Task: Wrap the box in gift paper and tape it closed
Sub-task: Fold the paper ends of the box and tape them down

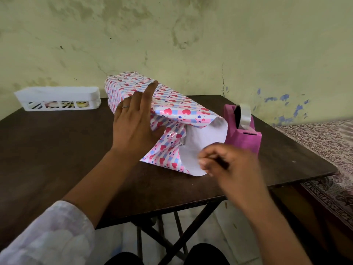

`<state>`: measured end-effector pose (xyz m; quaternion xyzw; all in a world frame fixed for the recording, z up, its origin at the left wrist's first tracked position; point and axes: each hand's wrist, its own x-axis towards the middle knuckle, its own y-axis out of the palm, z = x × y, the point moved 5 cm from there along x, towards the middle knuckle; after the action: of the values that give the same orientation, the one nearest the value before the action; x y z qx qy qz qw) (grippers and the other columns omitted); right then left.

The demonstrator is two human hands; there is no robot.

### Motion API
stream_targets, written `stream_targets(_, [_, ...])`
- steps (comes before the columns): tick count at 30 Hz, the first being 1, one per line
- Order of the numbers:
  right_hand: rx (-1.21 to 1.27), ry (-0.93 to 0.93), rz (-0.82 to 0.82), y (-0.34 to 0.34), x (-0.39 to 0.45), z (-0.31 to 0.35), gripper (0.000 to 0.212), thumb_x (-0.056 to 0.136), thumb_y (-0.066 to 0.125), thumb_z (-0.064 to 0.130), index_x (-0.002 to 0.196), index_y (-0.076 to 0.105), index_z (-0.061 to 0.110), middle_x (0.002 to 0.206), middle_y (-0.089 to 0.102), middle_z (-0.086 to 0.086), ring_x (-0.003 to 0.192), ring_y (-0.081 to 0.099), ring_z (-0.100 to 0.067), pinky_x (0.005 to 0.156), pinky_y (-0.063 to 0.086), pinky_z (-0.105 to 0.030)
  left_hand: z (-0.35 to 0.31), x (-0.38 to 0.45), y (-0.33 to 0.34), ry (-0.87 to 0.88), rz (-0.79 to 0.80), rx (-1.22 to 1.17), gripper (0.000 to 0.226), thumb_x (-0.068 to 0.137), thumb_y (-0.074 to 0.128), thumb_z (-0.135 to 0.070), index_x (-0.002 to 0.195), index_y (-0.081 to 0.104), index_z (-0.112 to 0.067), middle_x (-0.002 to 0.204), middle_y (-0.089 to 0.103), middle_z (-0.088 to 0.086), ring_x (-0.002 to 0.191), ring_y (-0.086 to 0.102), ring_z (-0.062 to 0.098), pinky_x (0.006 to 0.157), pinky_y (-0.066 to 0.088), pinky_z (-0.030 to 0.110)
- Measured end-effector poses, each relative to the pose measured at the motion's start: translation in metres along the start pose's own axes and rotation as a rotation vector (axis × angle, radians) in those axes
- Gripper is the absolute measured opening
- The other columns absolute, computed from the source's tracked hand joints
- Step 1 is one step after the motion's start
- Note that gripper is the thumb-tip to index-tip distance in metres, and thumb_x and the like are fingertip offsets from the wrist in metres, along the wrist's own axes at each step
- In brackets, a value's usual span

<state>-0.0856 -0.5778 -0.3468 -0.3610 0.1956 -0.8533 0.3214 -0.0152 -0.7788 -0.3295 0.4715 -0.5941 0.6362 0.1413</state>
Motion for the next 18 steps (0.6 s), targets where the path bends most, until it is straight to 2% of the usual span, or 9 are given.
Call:
stream_targets(2, [0.007, -0.097, 0.072, 0.022, 0.011, 0.009, 0.009, 0.083, 0.068, 0.011, 0.082, 0.073, 0.019, 0.075, 0.069, 0.015, 0.074, 0.065, 0.002, 0.067, 0.046, -0.007, -0.001, 0.001, 0.000, 0.008, -0.006, 0.001, 0.097, 0.071, 0.075, -0.045, 0.144, 0.014, -0.026, 0.134, 0.047, 0.014, 0.121, 0.046, 0.037, 0.104, 0.032, 0.050])
stream_targets(4, [0.031, -0.105, 0.086, 0.034, 0.028, 0.008, 0.008, 0.085, 0.067, 0.013, 0.085, 0.074, 0.017, 0.076, 0.067, 0.017, 0.077, 0.063, 0.003, 0.069, 0.045, -0.006, -0.002, 0.000, -0.002, 0.017, -0.016, 0.015, 0.094, 0.073, 0.073, -0.046, 0.145, 0.018, -0.023, 0.131, 0.049, 0.014, 0.118, 0.048, 0.036, 0.102, 0.034, 0.050])
stream_targets(6, [0.104, -0.063, 0.047, 0.042, 0.043, 0.001, 0.009, 0.085, 0.067, 0.013, 0.082, 0.073, 0.018, 0.074, 0.066, 0.018, 0.070, 0.061, 0.004, 0.067, 0.044, -0.007, -0.002, 0.000, -0.003, 0.026, -0.025, 0.027, 0.092, 0.073, 0.072, -0.045, 0.145, 0.020, -0.022, 0.129, 0.050, 0.015, 0.116, 0.049, 0.036, 0.100, 0.036, 0.049])
stream_targets(8, [0.257, 0.083, -0.030, 0.048, 0.056, -0.014, 0.014, 0.085, 0.067, 0.012, 0.075, 0.070, 0.022, 0.068, 0.065, 0.017, 0.060, 0.058, 0.005, 0.061, 0.043, -0.011, -0.002, 0.000, -0.003, 0.024, -0.031, 0.021, 0.092, 0.073, 0.072, -0.045, 0.145, 0.019, -0.022, 0.128, 0.050, 0.015, 0.115, 0.049, 0.037, 0.098, 0.037, 0.049])
stream_targets(10, [0.452, 0.300, -0.085, 0.057, 0.064, -0.029, 0.009, 0.083, 0.069, 0.013, 0.076, 0.068, 0.018, 0.064, 0.064, 0.012, 0.057, 0.056, 0.003, 0.056, 0.042, -0.014, -0.001, 0.000, -0.004, 0.029, -0.043, 0.011, 0.090, 0.073, 0.071, -0.044, 0.144, 0.019, -0.022, 0.127, 0.051, 0.015, 0.115, 0.050, 0.037, 0.098, 0.037, 0.049])
stream_targets(11, [0.534, 0.407, -0.104, 0.062, 0.066, -0.036, 0.003, 0.083, 0.070, 0.014, 0.081, 0.069, 0.012, 0.067, 0.066, 0.007, 0.062, 0.059, -0.002, 0.057, 0.044, -0.016, -0.002, -0.001, -0.004, 0.036, -0.054, 0.010, 0.090, 0.073, 0.071, -0.044, 0.144, 0.021, -0.022, 0.126, 0.052, 0.015, 0.114, 0.050, 0.037, 0.098, 0.038, 0.049])
stream_targets(13, [0.637, 0.561, -0.154, 0.068, 0.070, -0.047, 0.012, 0.083, 0.069, 0.011, 0.094, 0.070, 0.007, 0.084, 0.070, -0.001, 0.081, 0.064, -0.012, 0.065, 0.047, -0.020, -0.001, -0.001, -0.004, 0.042, -0.064, 0.005, 0.089, 0.073, 0.071, -0.045, 0.143, 0.022, -0.021, 0.127, 0.052, 0.015, 0.114, 0.051, 0.037, 0.098, 0.038, 0.049])
stream_targets(18, [0.630, 0.676, -0.275, 0.072, 0.078, -0.057, 0.026, 0.083, 0.067, 0.011, 0.109, 0.063, 0.014, 0.100, 0.067, -0.002, 0.093, 0.062, -0.016, 0.074, 0.050, -0.026, 0.000, -0.001, -0.002, 0.047, -0.081, 0.000, 0.086, 0.075, 0.069, -0.047, 0.143, 0.023, -0.021, 0.128, 0.052, 0.014, 0.114, 0.051, 0.037, 0.100, 0.037, 0.048])
